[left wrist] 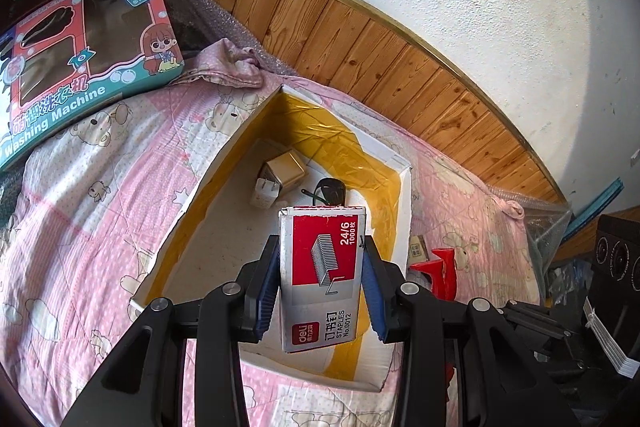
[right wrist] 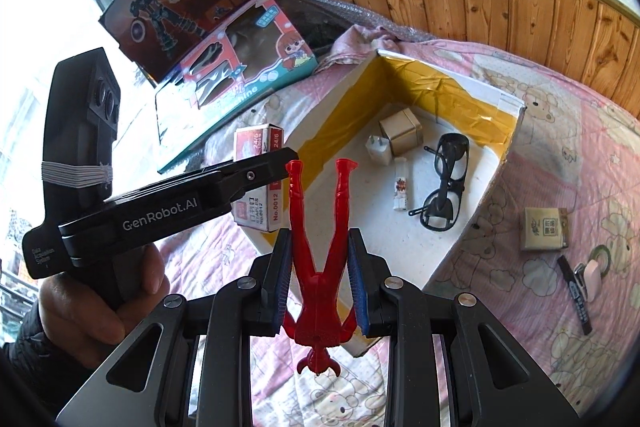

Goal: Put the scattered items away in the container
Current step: 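Carry the staple box and red figure with both tools over the box, then open the left tool to drop the staple box while the right tool releases the figure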

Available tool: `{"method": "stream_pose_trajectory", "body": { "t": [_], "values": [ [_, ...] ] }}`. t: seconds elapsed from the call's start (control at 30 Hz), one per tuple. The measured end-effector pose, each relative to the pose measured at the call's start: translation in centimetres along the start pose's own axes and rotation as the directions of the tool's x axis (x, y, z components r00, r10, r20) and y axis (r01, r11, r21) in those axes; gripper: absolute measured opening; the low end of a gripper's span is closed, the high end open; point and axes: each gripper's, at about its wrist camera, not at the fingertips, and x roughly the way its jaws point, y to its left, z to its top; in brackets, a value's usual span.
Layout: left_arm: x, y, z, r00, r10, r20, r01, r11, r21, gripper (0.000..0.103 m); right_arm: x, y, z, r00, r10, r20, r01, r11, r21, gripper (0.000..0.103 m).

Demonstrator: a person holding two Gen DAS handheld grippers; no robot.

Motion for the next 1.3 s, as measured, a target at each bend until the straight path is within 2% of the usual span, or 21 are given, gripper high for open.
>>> {"method": "stream_pose_trajectory", "body": {
  "t": [0.43,0.83,1.07,1.3],
  "values": [
    [3.8,1.8,-0.2,0.989,0.098,-0.108,-0.094,0.995,0.038,0.039,4.5,-0.6,0.0,0.998,-0.019,-0.068,0.017,0.999,-0.032,0.027],
    [6.6,2.7,-0.5,0.979,0.124,-0.162,-0.118,0.992,0.044,0.039,7.4,-1.7,-0.4,0.992,-0.046,-0.118,0.041,0.998,-0.050,0.028],
    [7.5,3.4,-1.0,0.972,0.142,-0.187,-0.137,0.990,0.040,0.040,8.3,-2.3,-0.9,0.989,-0.031,-0.147,0.026,0.999,-0.034,0.028],
    [8.3,3.9,-1.6,0.965,0.154,-0.214,-0.150,0.988,0.035,0.042,8.4,-3.1,-1.3,0.988,0.001,-0.156,0.001,1.000,0.010,0.034]
  ]
}}
